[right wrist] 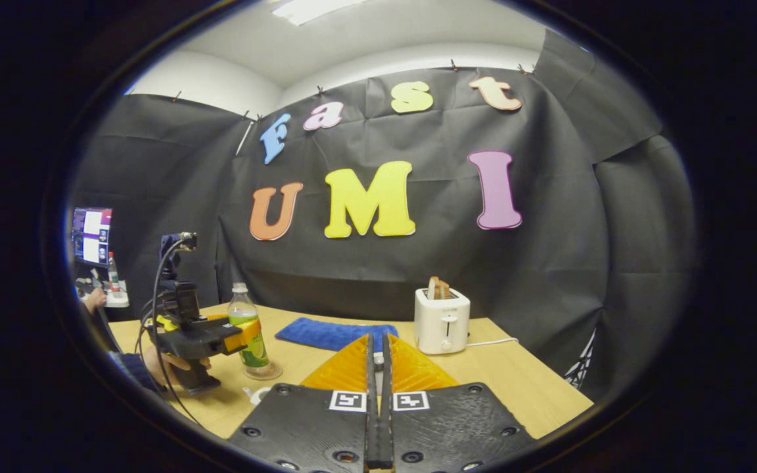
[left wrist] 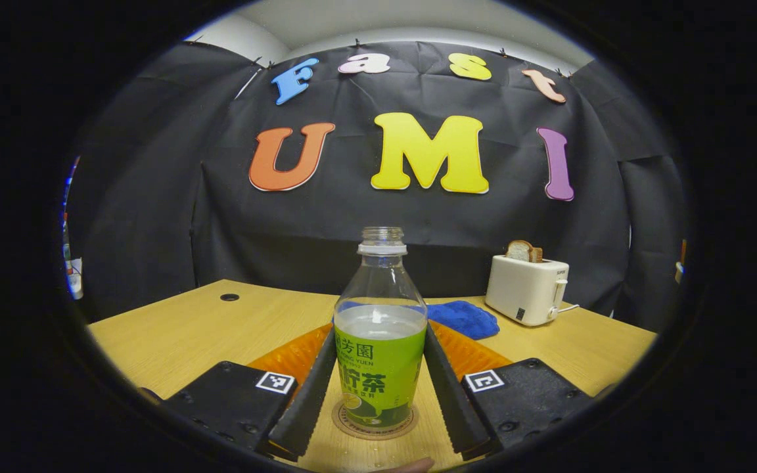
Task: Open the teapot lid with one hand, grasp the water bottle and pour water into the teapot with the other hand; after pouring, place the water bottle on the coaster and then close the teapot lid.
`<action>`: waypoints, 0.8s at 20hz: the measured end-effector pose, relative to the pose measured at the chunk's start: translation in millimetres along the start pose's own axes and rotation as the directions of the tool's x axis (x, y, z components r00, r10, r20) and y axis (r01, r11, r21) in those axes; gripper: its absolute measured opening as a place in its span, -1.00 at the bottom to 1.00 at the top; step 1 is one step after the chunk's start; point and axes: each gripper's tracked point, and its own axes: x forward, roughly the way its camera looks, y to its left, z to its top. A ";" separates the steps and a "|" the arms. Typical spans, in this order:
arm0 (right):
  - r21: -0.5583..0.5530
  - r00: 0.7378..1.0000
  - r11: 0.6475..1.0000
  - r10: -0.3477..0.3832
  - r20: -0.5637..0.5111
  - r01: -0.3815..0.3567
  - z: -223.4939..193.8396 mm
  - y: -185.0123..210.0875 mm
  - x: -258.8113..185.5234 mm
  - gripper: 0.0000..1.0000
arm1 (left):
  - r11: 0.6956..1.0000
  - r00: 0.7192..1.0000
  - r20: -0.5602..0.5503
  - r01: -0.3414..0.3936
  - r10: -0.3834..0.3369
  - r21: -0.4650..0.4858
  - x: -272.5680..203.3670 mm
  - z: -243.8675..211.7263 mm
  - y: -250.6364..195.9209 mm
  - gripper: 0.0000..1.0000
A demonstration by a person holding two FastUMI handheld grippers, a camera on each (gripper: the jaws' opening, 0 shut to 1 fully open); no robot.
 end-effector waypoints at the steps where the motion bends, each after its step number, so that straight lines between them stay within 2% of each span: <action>1: 0.003 1.000 1.000 0.000 -0.004 0.000 -0.9 -0.2 0.9 -1.00 | 1.000 1.000 0.000 0.004 -0.004 0.005 2.0 -1.7 -1.0 0.56; 5: 0.003 1.000 1.000 0.013 -0.021 -0.013 -6.4 1.9 3.1 -1.00 | 0.999 0.999 -0.025 0.034 -0.034 0.001 4.7 -10.9 -8.7 0.58; 9: -0.001 0.999 1.000 0.023 -0.031 -0.023 -10.5 6.7 5.9 -1.00 | 0.998 1.000 -0.014 0.012 -0.011 0.055 2.3 -7.5 -3.3 0.70; 12: 0.003 0.999 0.999 0.034 -0.042 -0.034 -14.9 12.2 7.9 -1.00 | 0.997 1.000 0.023 0.007 -0.009 0.078 -5.7 9.2 -4.8 0.88; 16: 0.000 0.997 0.999 0.052 -0.048 -0.052 -19.4 22.6 11.5 -1.00 | 0.997 0.999 0.036 0.000 -0.003 0.074 -15.2 32.3 -9.5 0.92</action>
